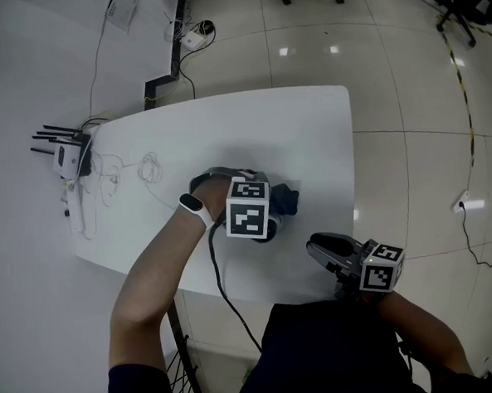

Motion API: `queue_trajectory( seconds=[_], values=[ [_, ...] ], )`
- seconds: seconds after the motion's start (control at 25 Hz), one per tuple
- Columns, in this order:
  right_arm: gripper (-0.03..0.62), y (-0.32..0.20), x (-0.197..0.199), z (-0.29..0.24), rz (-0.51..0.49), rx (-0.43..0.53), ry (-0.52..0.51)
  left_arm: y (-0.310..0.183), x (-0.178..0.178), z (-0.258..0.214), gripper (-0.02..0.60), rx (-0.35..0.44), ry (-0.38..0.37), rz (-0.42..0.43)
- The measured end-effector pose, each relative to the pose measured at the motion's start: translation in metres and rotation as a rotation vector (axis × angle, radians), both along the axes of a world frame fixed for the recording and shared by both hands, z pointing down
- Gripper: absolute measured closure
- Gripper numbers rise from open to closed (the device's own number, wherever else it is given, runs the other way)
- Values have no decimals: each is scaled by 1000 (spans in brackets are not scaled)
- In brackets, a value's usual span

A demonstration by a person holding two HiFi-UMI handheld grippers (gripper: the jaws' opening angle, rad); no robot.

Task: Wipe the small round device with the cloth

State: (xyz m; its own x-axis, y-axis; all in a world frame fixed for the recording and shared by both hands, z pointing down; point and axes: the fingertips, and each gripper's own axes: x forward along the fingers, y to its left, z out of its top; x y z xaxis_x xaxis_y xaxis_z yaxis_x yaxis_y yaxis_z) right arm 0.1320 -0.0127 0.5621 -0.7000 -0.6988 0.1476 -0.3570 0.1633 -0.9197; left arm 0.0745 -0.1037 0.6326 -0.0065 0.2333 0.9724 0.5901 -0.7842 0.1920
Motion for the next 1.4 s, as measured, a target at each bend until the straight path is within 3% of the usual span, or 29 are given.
queue_trajectory(
  seconds=[0.2, 0.32, 0.52, 0.64, 0.76, 0.84, 0.92, 1.0, 1.08, 1.16, 1.28, 1.4],
  values=[
    [490, -1, 9, 0, 5, -11, 11, -3, 1, 20, 479, 11, -26, 17],
    [490, 1, 12, -3, 6, -7, 19, -7, 1, 24, 479, 4, -17, -53],
    [491, 11, 8, -12, -14, 3, 34, -25, -3, -15, 477, -22, 113, -330],
    [491, 12, 1, -20, -35, 28, 55, -38, -18, -57, 476, 36, 229, -501],
    [493, 15, -1, -29, -47, 55, 70, -32, -29, -95, 476, 77, 358, -731],
    [493, 20, -3, -34, -51, 64, 76, -10, -32, -115, 476, 29, 440, -916],
    [494, 25, -5, -37, -58, 65, 82, 17, -32, -128, 476, -69, 515, -1121],
    [496, 27, -8, -39, -73, 65, 90, 41, -27, -133, 476, -162, 579, -1275],
    [494, 28, -13, -39, -95, 69, 99, 59, -20, -132, 474, -211, 626, -1346],
    [496, 27, -19, -40, -121, 75, 111, 62, -16, -123, 474, -201, 649, -1404],
    [496, 22, -29, -44, -149, 86, 126, 51, -26, -107, 474, -185, 664, -1542],
    [497, 15, -35, -46, -157, 85, 134, 37, -40, -106, 474, -243, 726, -1683]
  ],
)
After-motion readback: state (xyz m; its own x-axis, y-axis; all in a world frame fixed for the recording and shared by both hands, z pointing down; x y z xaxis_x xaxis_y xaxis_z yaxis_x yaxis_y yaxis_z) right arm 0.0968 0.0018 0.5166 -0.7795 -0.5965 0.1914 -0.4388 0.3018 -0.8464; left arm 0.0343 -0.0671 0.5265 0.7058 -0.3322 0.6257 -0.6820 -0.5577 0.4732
